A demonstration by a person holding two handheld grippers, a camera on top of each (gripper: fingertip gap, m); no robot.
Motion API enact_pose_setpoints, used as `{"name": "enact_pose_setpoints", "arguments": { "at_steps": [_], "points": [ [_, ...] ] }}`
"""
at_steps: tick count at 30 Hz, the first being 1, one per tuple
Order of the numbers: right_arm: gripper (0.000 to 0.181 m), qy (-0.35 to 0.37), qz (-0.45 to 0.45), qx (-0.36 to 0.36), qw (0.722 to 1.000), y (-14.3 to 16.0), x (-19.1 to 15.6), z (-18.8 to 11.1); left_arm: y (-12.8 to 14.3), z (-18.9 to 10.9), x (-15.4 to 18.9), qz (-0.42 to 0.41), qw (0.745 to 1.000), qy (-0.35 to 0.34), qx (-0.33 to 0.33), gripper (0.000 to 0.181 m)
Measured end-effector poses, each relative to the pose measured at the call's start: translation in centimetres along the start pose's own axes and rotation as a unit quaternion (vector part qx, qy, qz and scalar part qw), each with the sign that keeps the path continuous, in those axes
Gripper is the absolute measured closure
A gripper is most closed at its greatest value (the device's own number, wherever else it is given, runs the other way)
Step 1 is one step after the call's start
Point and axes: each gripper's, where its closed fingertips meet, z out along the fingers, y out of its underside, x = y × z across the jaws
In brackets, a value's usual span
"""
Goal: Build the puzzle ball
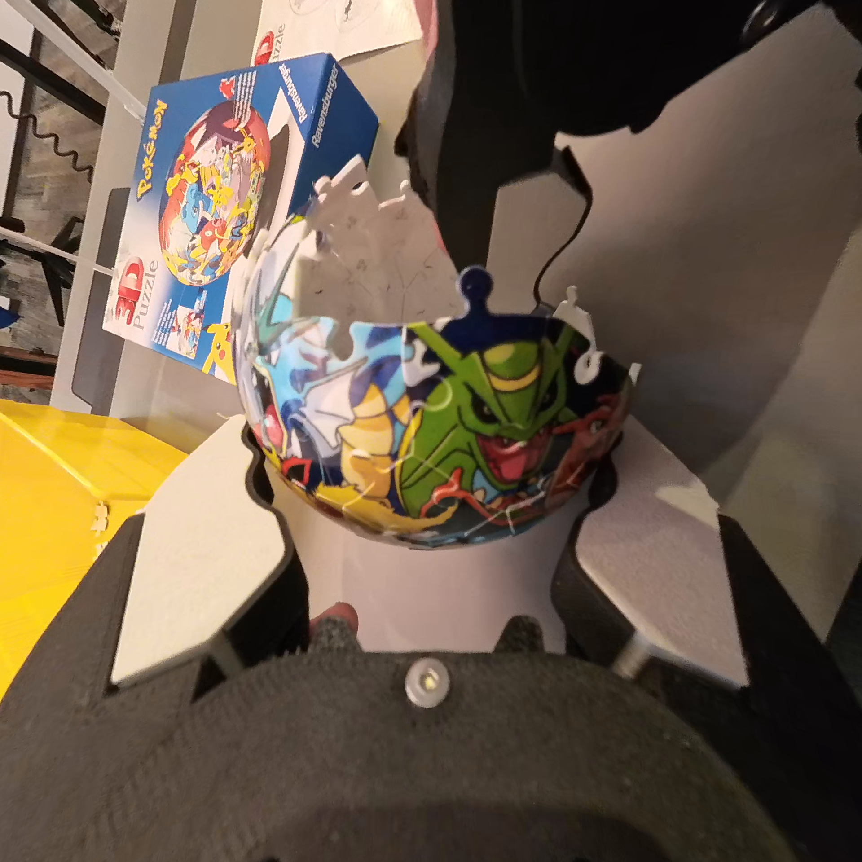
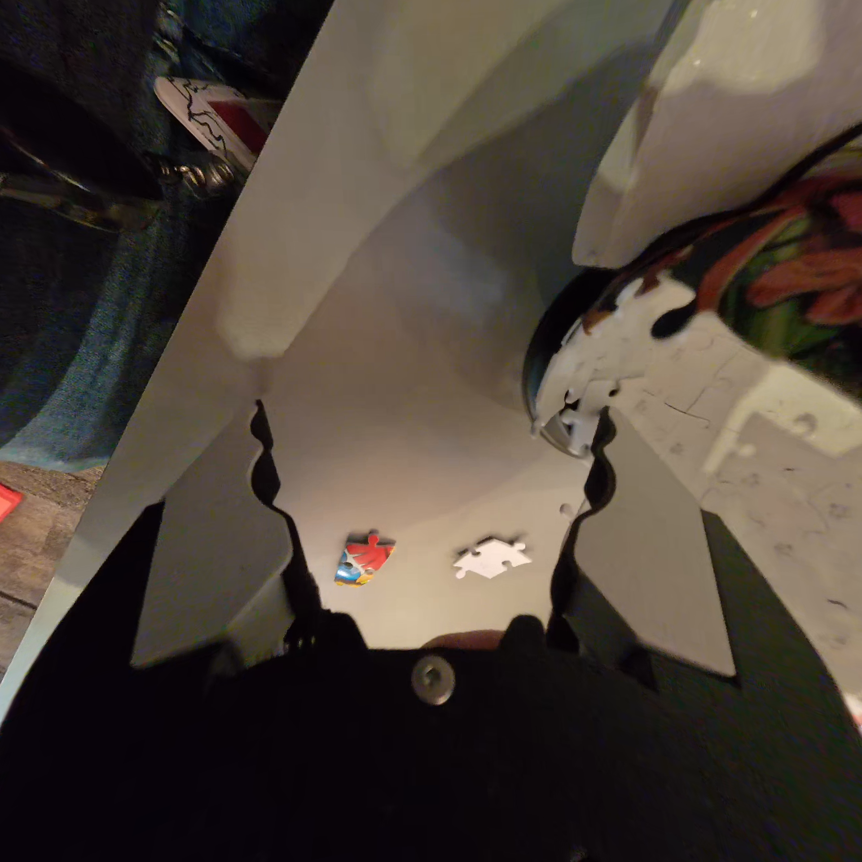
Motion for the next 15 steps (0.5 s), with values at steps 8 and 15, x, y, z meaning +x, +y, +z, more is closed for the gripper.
{"name": "enact_pose_setpoints", "arguments": {
  "at_steps": [8, 15],
  "points": [
    [0.051, 0.005, -0.007, -0.019, 1.0, 0.77, -0.17, -0.25, 0.06, 0.09, 0.02, 0.004, 1.0, -0.001, -0.004, 0.049],
    [0.063, 0.002, -0.012, -0.021, 1.0, 1.02, 0.08, -0.64, -0.01, 0.07, -0.08, 0.005, 1.0, -0.003, -0.003, 0.052]
  ]
}}
